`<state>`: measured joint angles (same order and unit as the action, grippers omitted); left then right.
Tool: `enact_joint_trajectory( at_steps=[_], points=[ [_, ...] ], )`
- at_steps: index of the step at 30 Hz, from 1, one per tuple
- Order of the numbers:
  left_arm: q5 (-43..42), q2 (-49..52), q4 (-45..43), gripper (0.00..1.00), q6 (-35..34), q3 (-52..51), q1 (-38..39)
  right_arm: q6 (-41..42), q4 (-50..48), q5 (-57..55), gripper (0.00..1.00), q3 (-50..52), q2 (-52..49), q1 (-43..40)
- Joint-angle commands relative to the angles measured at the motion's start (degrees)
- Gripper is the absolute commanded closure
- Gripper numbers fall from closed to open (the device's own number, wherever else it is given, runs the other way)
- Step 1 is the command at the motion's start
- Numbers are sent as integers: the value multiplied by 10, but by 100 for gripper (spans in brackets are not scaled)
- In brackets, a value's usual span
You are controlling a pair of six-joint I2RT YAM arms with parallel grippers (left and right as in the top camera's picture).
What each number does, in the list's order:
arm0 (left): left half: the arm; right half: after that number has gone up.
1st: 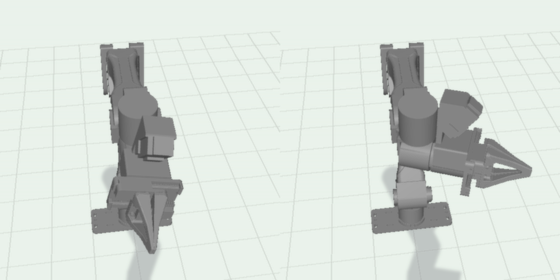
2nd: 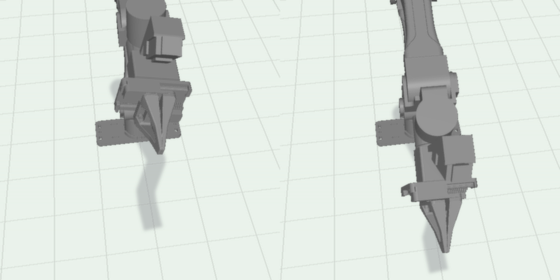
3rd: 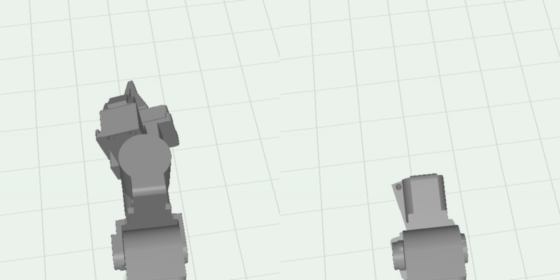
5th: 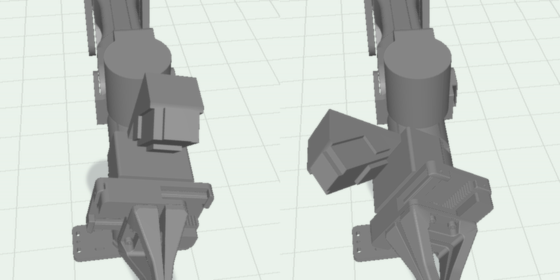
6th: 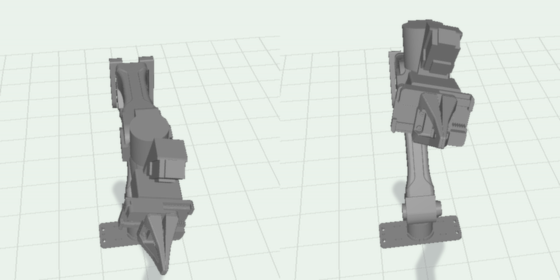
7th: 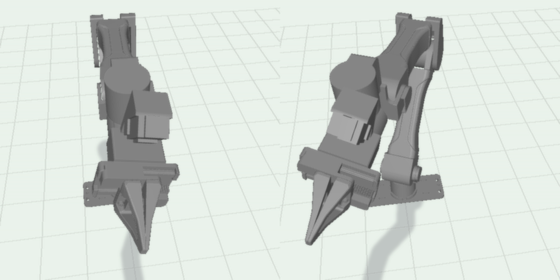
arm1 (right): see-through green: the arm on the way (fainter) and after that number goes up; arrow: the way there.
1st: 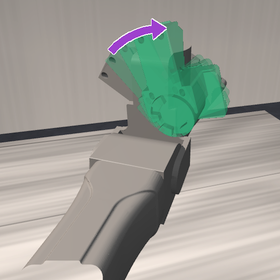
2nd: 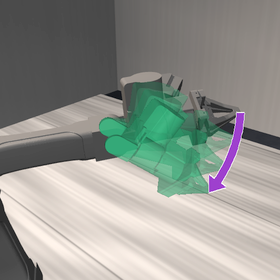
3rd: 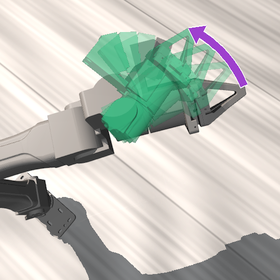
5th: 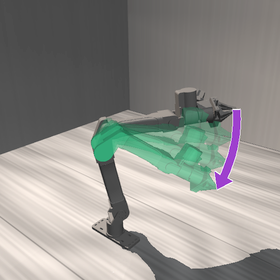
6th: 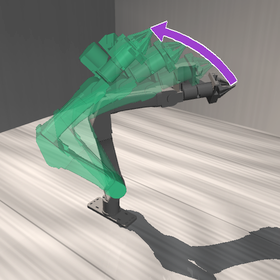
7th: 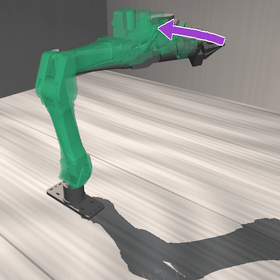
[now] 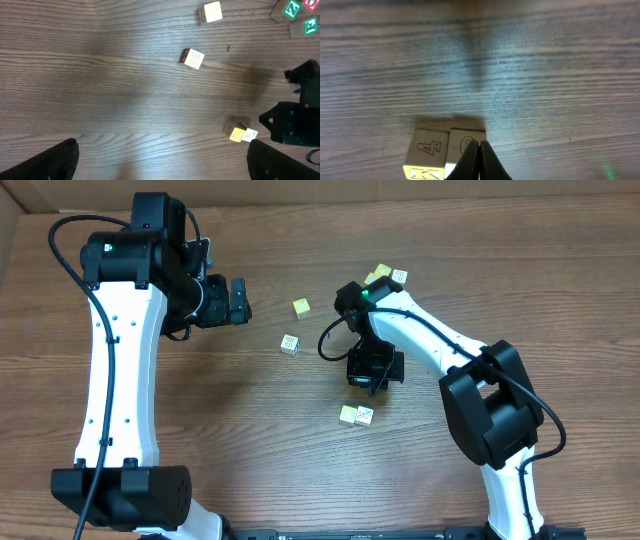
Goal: Flip 3 blocks
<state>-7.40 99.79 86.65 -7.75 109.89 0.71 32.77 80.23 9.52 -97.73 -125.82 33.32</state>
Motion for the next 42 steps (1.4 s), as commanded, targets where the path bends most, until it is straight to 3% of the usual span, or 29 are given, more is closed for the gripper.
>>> enact_joint_trajectory(
  at_steps=[1,19,42],
  points=[
    [4,5,0,0,-6,12,-3,2,-2,11,96,6,16,11],
    [4,5,0,0,-6,12,-3,17,-28,-43,96,7,16,40],
    [3,5,0,0,-6,12,-3,19,2,-5,96,19,16,43]
  ],
)
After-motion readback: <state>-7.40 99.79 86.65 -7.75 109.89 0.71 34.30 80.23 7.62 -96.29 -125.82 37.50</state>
